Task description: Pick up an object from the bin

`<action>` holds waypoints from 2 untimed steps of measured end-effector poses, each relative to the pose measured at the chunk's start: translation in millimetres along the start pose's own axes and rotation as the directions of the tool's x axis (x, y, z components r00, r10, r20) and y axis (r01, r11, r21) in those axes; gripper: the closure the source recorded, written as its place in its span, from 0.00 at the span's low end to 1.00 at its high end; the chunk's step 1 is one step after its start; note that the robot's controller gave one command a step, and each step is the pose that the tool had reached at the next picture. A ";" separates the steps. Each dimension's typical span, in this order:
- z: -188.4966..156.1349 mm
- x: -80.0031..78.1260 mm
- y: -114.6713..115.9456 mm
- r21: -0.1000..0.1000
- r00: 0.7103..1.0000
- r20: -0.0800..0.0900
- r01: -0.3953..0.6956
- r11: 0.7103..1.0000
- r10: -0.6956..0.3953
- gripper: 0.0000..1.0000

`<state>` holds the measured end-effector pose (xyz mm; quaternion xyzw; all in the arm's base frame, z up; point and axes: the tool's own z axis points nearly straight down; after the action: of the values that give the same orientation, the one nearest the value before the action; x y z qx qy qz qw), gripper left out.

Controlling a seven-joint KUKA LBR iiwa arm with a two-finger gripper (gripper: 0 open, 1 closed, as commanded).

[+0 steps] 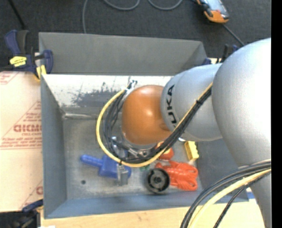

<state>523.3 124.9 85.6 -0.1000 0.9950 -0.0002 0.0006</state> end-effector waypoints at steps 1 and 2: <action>14.3 11.8 22.9 -0.001 0.979 -0.001 -0.205 0.979 0.205 1.00; 14.2 11.8 22.8 -0.002 0.979 -0.001 -0.206 0.979 0.206 1.00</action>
Offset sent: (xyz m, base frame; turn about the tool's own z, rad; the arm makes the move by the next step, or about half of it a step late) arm 0.0000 0.0000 0.0000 0.0000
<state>507.2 145.0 71.4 0.0037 1.0000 0.0006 0.0003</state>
